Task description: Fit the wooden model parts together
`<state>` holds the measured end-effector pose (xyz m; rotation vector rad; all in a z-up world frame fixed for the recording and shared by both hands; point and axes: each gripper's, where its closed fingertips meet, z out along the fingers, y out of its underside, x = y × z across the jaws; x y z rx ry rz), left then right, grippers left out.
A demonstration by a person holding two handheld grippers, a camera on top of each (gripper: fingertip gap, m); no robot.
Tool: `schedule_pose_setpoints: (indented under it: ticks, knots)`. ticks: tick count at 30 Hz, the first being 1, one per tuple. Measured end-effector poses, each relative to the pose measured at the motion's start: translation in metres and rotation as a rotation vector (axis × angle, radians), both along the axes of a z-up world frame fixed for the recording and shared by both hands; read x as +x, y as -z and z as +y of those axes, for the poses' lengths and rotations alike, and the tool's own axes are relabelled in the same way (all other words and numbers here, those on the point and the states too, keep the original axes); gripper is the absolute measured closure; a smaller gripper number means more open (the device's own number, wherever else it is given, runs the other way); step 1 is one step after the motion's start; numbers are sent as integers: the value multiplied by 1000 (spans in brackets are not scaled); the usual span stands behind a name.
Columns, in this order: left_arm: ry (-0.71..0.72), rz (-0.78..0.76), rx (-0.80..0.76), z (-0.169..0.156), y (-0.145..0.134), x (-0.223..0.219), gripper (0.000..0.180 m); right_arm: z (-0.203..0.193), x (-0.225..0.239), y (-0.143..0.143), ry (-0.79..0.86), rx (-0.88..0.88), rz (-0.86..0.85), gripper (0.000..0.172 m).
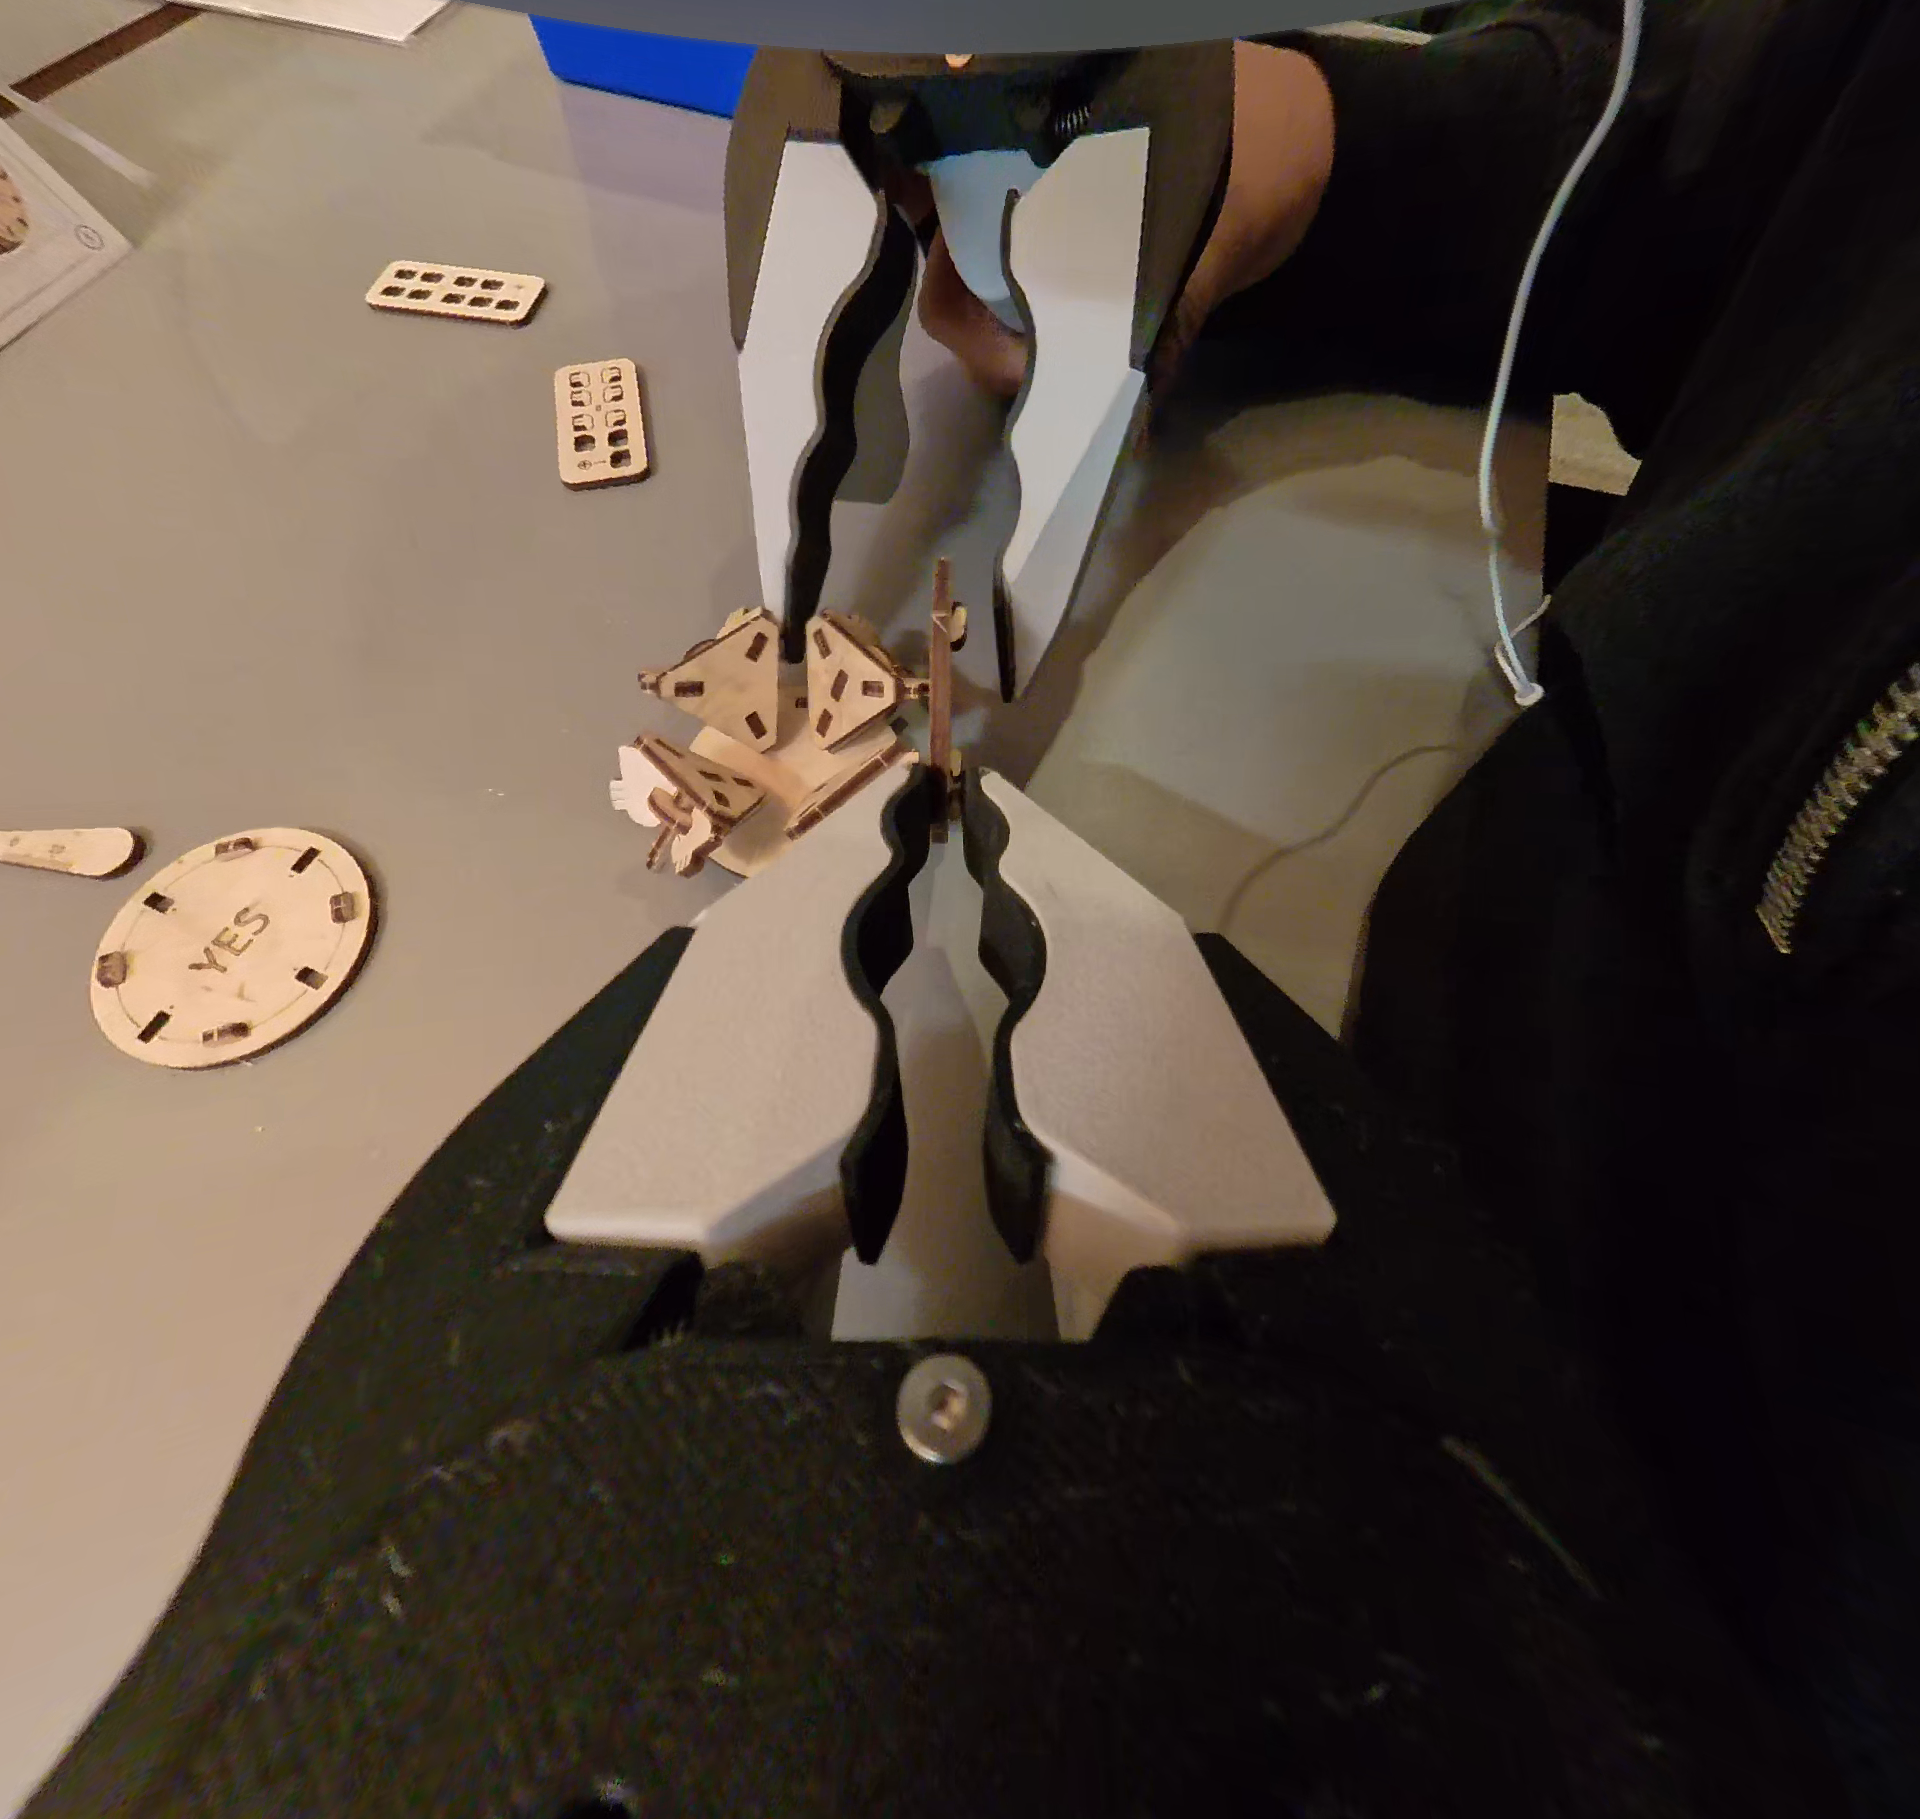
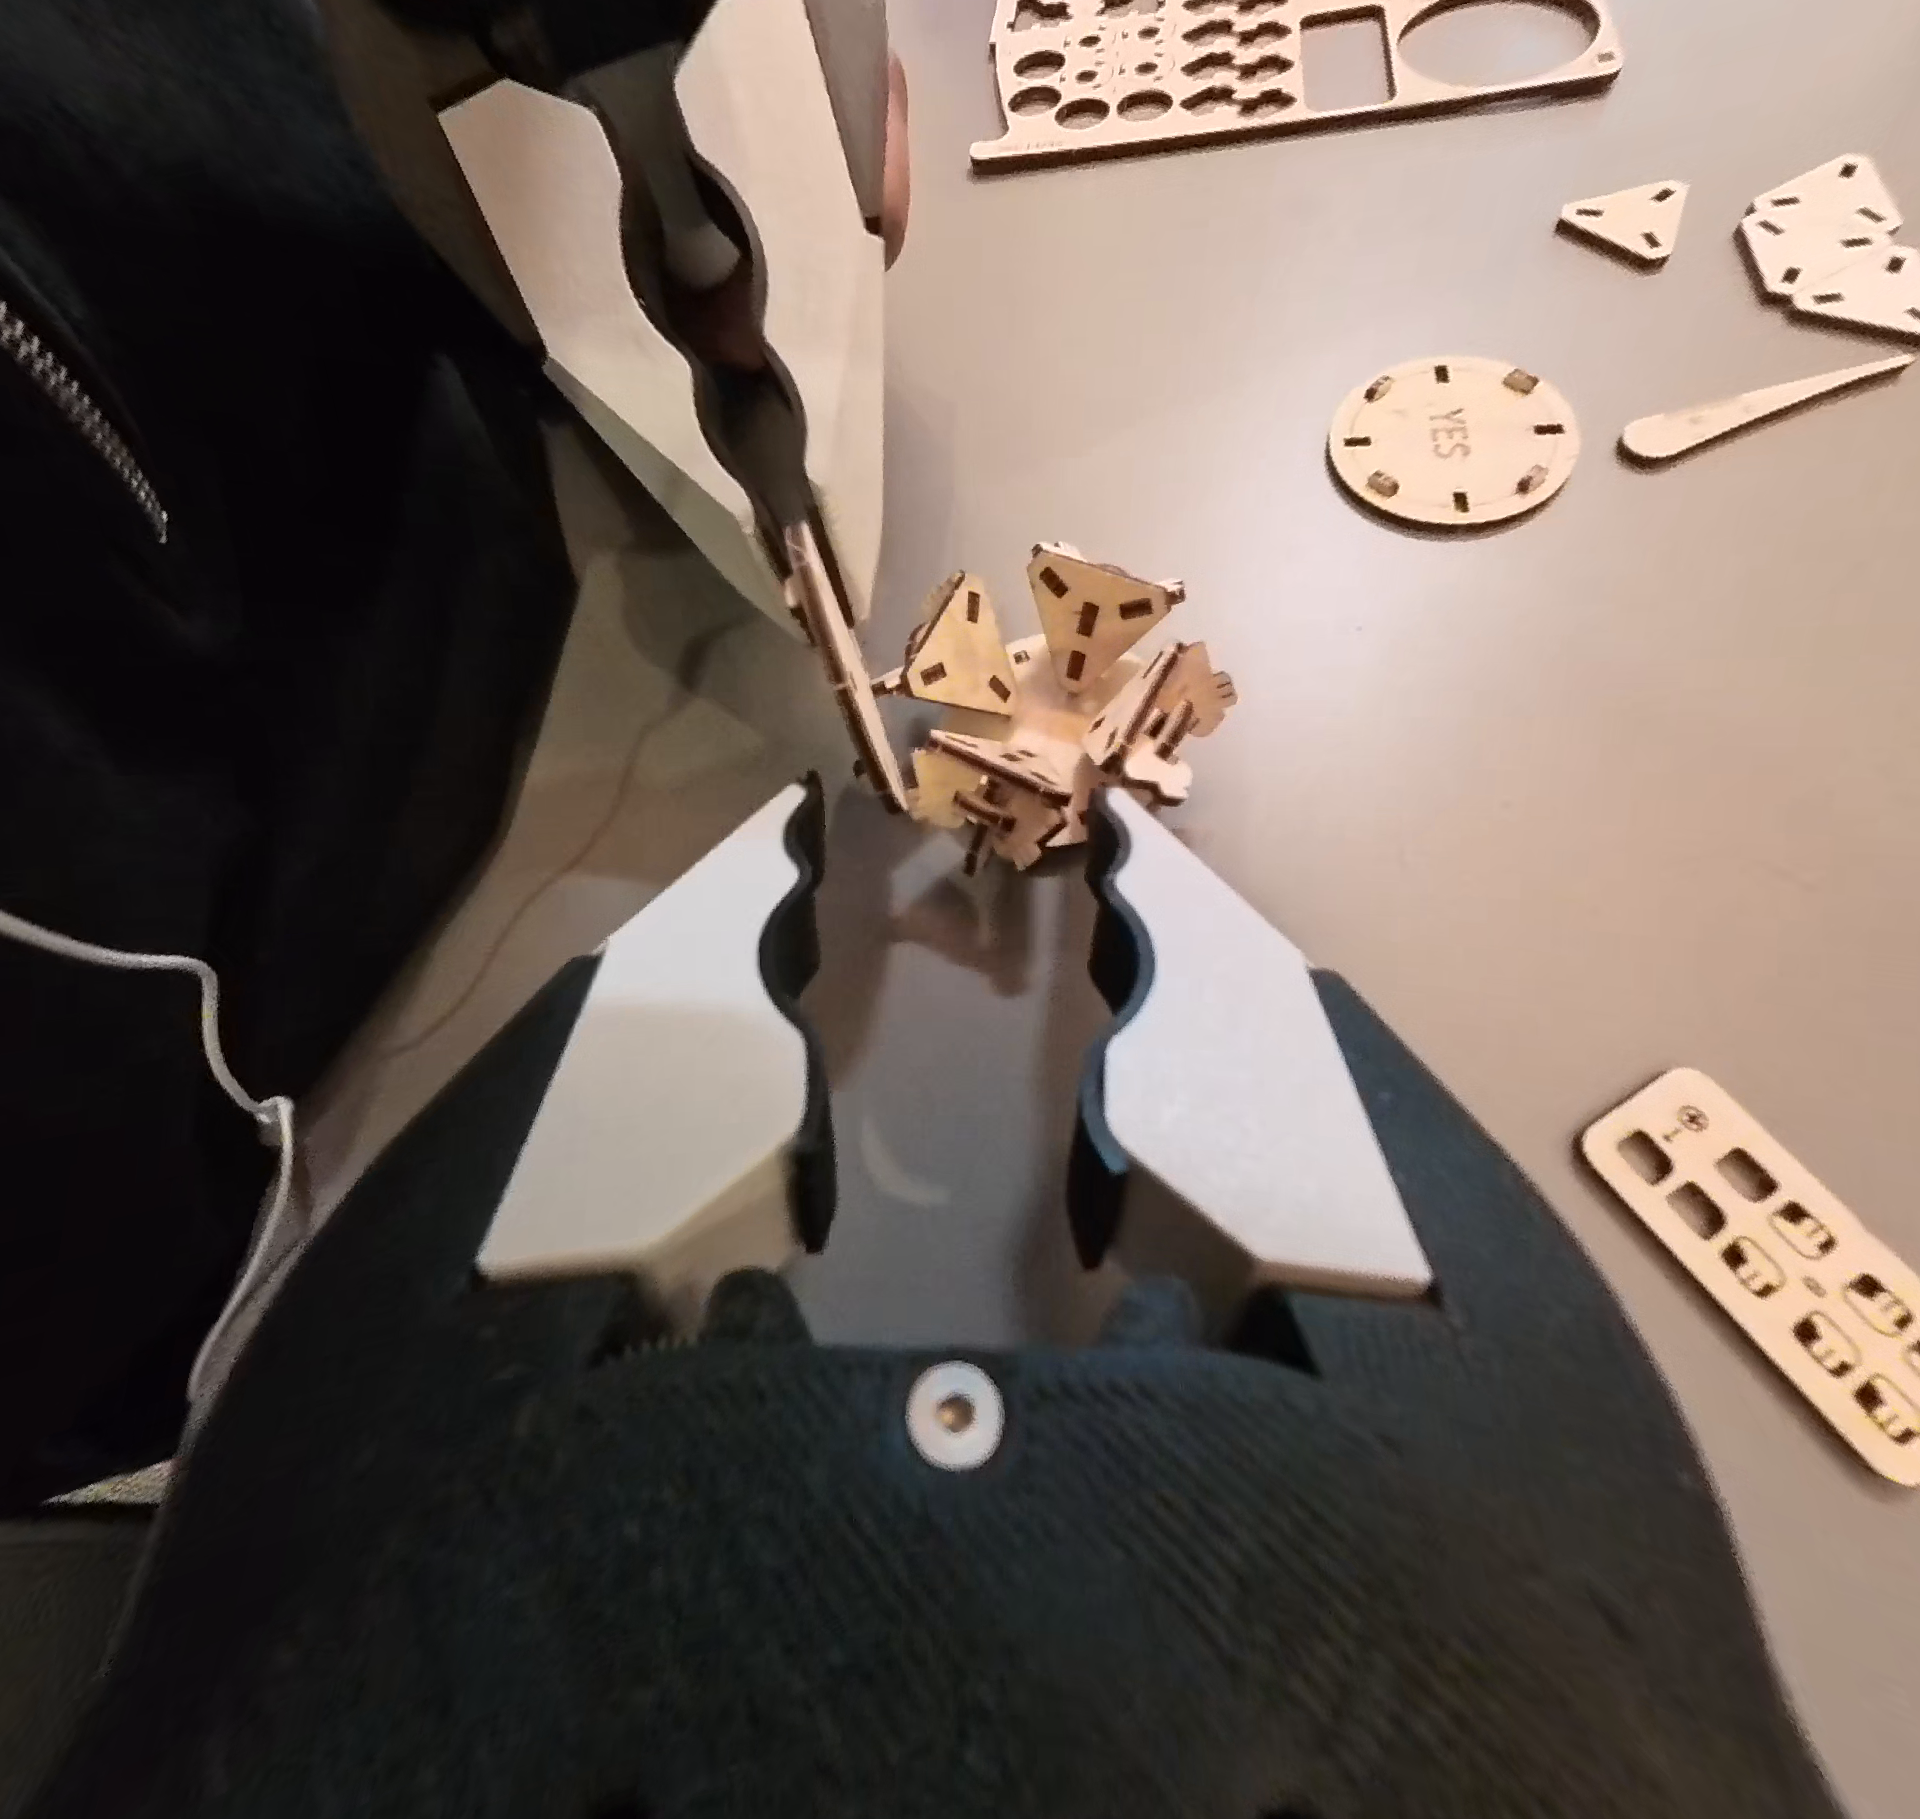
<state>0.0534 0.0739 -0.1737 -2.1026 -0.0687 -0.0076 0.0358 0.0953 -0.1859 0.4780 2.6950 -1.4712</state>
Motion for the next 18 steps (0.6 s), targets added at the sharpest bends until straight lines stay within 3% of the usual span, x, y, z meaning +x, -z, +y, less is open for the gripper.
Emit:
schedule_pose_setpoints:
  ticks: [18]
  knots:
    - [-4,-24,-15,1,3,-2,178,-3,-3,8,-2,56,27,134]
